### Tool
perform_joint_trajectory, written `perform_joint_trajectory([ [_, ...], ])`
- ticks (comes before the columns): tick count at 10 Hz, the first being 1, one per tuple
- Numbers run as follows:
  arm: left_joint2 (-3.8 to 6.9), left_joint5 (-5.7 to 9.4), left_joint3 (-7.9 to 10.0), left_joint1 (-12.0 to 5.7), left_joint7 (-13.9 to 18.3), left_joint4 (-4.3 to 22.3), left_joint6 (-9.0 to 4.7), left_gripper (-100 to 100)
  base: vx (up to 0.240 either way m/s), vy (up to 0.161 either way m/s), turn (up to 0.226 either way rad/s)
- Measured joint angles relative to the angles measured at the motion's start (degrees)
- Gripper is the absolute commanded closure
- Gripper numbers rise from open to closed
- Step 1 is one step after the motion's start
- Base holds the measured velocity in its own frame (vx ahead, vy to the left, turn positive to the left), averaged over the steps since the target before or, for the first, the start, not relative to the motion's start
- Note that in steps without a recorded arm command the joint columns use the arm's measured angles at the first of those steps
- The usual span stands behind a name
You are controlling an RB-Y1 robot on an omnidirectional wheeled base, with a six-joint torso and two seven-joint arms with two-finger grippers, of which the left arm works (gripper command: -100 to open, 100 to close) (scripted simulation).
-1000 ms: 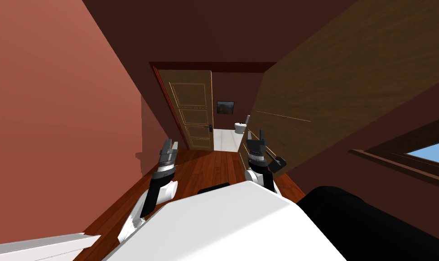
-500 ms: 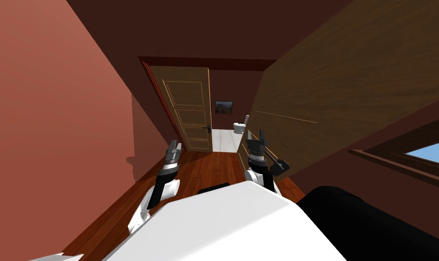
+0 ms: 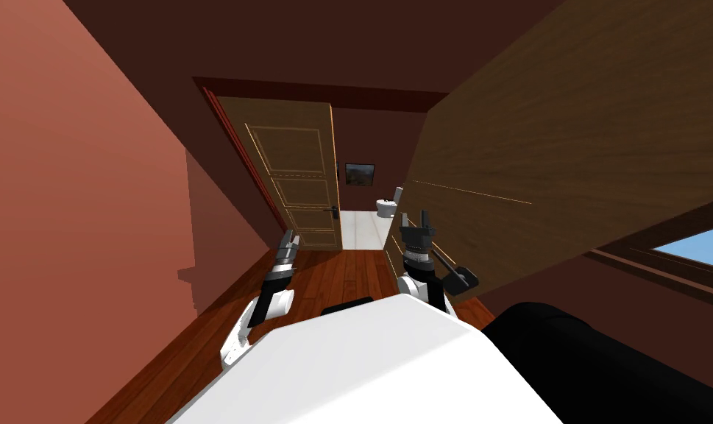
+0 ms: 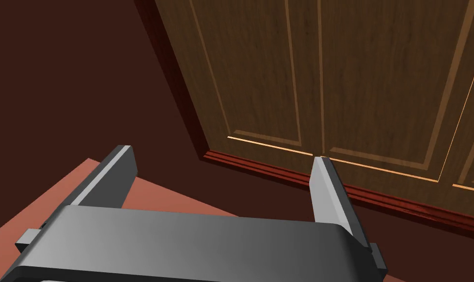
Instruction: Pull the door open
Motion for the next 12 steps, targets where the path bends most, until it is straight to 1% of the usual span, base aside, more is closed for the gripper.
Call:
perform_joint_trajectory([
  [1, 0.57, 0.38, -0.02, -0.27, 0.5, 1.0, 0.38, -100, 0.116, -0.019, -0.054],
  [3, 1.1, 0.88, -0.22, -1.76, 1.2, 3.7, 1.04, -100, 0.097, -0.023, -0.057],
  [4, 1.26, 1.06, -0.4, -2.38, 1.4, 5.2, 1.14, -100, 0.092, -0.02, -0.067],
  [6, 2.06, 1.65, -0.53, -3.17, 2.1, 7.3, 1.67, -100, 0.104, -0.009, -0.068],
  [7, 2.63, 2.01, -0.49, -3.9, 2.6, 8.7, 1.91, -100, 0.1, -0.012, -0.05],
  [8, 3.02, 2.3, -0.57, -4.13, 3.1, 9.6, 2.18, -100, 0.105, -0.004, -0.051],
  [9, 3.34, 2.57, -0.63, -4.74, 3.4, 10.6, 2.6, -100, 0.098, -0.005, -0.061],
  [10, 3.62, 2.81, -0.69, -5.75, 3.7, 12.4, 2.83, -100, 0.109, -0.012, -0.059],
  [11, 3.78, 3.02, -0.83, -6.16, 3.9, 13.2, 3.23, -100, 0.122, -0.033, -0.055],
  [12, 4.2, 3.32, -0.85, -6.97, 4.3, 14.7, 3.47, -100, 0.115, -0.023, -0.058],
])
